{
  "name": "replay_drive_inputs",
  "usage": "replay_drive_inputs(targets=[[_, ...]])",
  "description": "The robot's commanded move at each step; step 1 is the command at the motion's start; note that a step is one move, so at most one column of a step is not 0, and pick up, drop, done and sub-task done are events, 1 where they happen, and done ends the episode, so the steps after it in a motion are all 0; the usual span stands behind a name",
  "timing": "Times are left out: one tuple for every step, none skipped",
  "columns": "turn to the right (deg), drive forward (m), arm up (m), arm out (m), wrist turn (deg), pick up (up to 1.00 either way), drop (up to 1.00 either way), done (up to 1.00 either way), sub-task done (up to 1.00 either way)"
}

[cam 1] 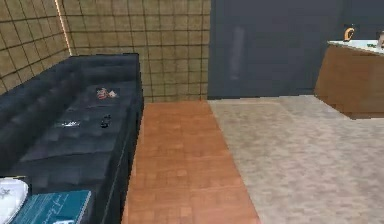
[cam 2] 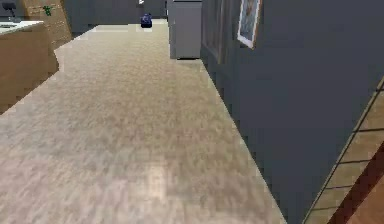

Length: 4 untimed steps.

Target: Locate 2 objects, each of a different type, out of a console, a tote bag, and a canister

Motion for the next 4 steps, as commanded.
replay_drive_inputs(targets=[[0.0, 0.90, 0.00, 0.00, 0.0, 0.00, 0.00, 0.00, 0.00], [-45.0, 0.00, 0.00, 0.00, 0.0, 0.00, 0.00, 0.00, 0.00], [0.0, 0.00, 0.00, 0.00, 0.0, 0.00, 0.00, 0.00, 1.00], [-45.0, 0.00, 0.00, 0.00, 0.0, 0.00, 0.00, 0.00, 0.00]])
